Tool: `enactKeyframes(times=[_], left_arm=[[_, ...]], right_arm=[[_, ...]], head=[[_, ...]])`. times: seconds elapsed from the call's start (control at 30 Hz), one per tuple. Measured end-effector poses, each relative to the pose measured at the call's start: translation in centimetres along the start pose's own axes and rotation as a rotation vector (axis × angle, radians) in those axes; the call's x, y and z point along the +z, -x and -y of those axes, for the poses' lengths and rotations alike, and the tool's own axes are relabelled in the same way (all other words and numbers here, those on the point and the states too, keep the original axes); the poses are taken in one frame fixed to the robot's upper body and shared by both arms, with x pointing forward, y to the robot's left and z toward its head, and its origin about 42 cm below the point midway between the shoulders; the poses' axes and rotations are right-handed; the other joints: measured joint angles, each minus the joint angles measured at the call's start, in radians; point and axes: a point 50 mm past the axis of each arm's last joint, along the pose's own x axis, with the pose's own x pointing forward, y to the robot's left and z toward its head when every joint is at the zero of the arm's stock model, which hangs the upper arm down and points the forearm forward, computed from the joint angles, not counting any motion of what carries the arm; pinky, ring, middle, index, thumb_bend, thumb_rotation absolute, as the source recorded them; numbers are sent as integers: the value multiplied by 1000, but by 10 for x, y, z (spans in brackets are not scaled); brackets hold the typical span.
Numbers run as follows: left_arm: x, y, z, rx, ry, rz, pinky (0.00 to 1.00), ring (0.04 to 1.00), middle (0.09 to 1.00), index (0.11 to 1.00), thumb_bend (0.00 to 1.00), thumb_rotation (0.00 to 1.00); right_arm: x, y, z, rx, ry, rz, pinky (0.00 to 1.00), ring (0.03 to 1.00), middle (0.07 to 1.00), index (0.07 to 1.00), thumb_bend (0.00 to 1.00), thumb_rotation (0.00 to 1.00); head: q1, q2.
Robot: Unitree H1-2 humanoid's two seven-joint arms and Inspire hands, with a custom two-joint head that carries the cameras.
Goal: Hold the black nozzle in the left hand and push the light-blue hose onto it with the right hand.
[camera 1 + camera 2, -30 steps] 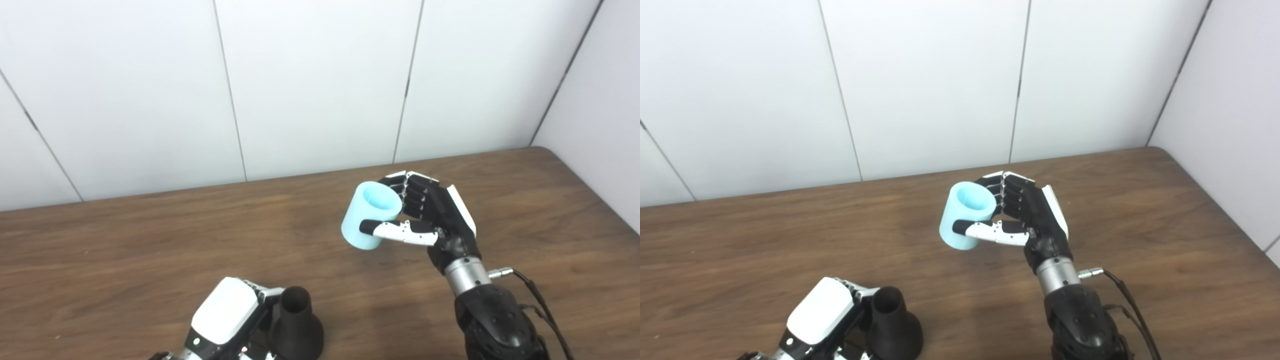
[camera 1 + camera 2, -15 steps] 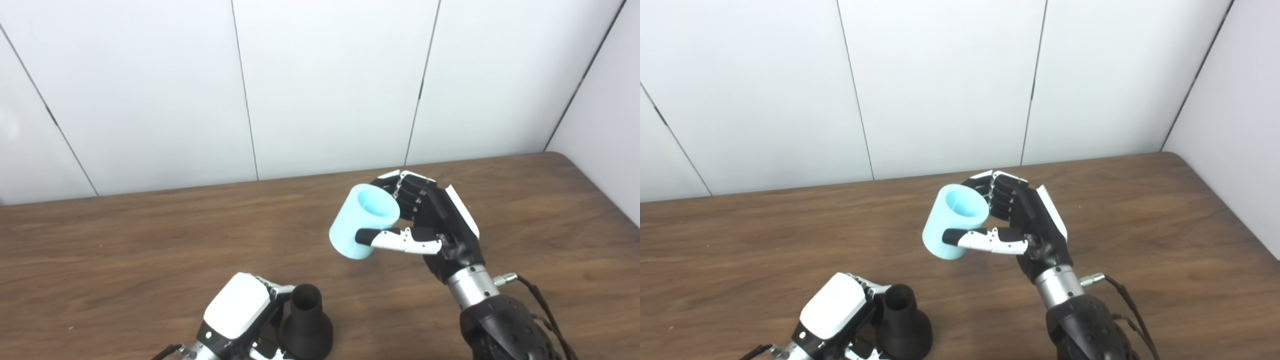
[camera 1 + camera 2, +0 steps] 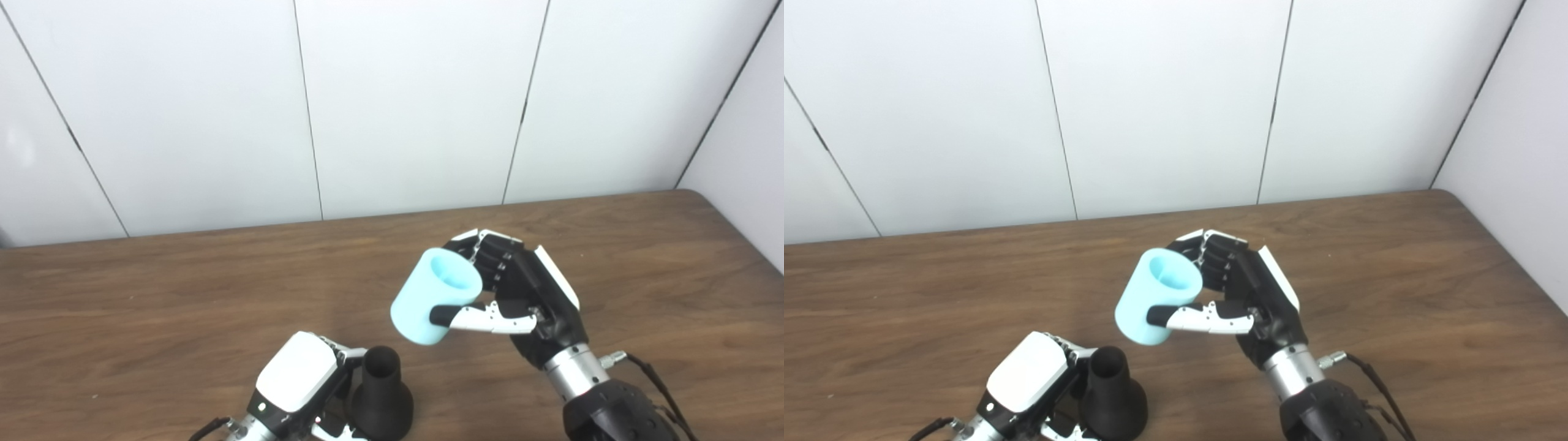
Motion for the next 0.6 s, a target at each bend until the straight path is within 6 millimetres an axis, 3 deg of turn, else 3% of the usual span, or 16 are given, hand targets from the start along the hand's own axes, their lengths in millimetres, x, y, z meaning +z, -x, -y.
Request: enactKeyframes(times=[0.6], left_arm=[[0,0,0,-4,0,-2,96,150,226,482,518,39]], right_arm=[[-17,11,-22,59,-17,-77,391,457,489,477,522,0]], head=[[5,6]])
